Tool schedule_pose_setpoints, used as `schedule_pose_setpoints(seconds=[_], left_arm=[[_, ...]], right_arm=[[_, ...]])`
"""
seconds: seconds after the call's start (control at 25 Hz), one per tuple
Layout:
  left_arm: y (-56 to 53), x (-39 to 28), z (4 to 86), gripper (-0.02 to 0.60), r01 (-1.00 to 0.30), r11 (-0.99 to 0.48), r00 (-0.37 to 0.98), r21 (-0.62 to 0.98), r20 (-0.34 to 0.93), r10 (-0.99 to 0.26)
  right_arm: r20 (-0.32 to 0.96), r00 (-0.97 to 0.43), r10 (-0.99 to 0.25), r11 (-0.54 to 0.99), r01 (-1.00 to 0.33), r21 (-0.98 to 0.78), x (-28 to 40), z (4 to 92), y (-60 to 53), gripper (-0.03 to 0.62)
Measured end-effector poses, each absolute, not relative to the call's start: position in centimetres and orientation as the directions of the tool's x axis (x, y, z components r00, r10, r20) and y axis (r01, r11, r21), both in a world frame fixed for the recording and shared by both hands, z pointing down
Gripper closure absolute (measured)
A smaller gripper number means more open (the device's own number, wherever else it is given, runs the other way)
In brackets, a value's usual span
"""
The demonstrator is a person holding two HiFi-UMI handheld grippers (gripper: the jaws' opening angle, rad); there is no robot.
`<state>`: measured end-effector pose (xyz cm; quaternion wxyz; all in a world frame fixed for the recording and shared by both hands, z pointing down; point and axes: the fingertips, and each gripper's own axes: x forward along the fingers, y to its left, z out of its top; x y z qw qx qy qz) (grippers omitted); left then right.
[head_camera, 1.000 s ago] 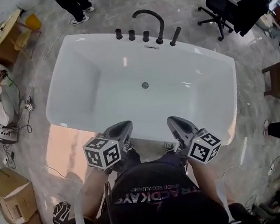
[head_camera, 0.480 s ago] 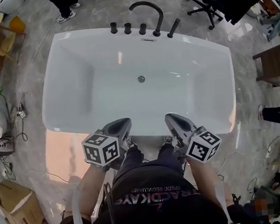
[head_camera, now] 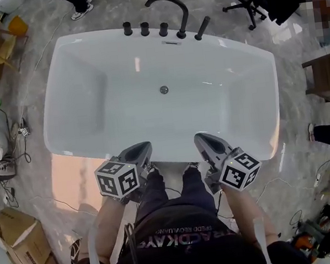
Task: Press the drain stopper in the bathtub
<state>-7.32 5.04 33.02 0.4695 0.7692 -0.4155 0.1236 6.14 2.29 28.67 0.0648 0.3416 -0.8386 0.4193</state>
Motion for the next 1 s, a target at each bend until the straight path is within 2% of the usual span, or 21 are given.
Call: schedule_pose_setpoints(seconds=[0.56, 1.0], left_arm=[[3.6, -3.9, 38.3, 0.578, -0.828, -0.201, 0.546, 0.524, 0.668, -0.506], [0.0, -7.3, 46.0, 0.578, -0.863, -0.239, 0.501, 0.445, 0.693, -0.518]], right_arm=[[0.404, -0.799, -0.445, 0.438, -0.588, -0.68, 10.2, 34.8, -1.8, 0.583], [0.502, -0.773, -0.387, 0.483, -0.634, -0.604, 7.5, 45.5, -7.5, 0.583]])
